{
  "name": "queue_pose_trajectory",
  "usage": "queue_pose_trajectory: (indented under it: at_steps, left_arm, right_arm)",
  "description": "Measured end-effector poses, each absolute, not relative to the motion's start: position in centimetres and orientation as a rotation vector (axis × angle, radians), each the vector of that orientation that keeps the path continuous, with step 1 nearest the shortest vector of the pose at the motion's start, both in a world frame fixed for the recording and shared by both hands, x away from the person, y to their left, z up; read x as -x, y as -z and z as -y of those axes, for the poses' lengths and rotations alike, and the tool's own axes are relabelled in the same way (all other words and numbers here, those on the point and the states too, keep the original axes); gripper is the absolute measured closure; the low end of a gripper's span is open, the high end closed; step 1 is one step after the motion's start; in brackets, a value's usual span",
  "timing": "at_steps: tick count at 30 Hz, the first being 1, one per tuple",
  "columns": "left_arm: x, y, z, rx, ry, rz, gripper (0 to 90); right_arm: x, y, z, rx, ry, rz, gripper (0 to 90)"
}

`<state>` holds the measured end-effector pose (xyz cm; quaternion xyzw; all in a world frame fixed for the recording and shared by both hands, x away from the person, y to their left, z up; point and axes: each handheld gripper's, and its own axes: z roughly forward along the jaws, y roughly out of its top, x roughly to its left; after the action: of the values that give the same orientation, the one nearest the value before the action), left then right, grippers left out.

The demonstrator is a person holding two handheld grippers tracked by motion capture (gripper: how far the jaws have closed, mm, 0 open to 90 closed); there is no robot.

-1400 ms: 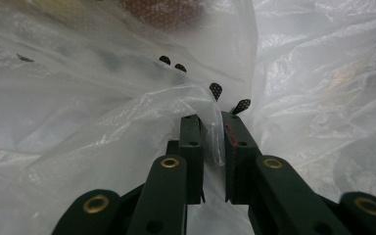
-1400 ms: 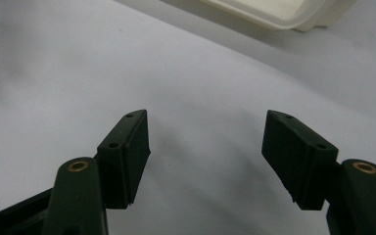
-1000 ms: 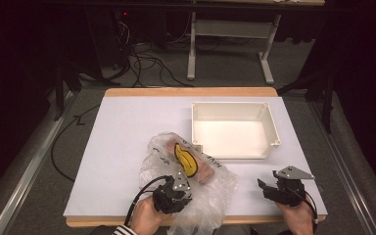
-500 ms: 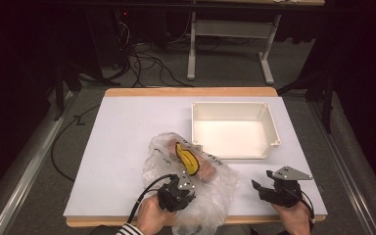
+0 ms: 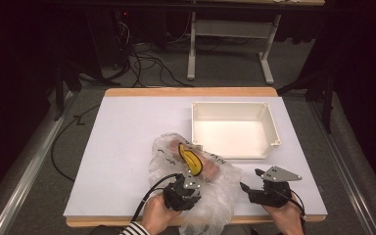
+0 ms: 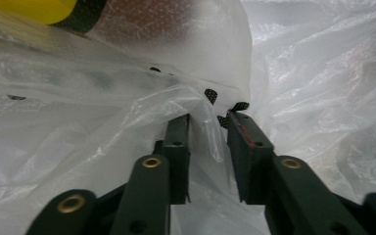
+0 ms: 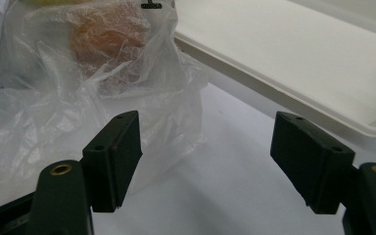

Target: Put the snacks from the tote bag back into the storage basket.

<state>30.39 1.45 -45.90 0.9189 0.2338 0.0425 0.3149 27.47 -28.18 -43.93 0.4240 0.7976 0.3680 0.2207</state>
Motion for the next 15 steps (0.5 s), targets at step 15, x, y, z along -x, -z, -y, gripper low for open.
queue_pose_trajectory:
  at_steps: [15]
  left_arm:
    - [-30.2, 44.4, -2.3, -2.386, -0.15, -0.659, 46.8]
  right_arm:
    - [-29.0, 45.2, 27.1, -1.232, -0.93, -2.308, 42.3]
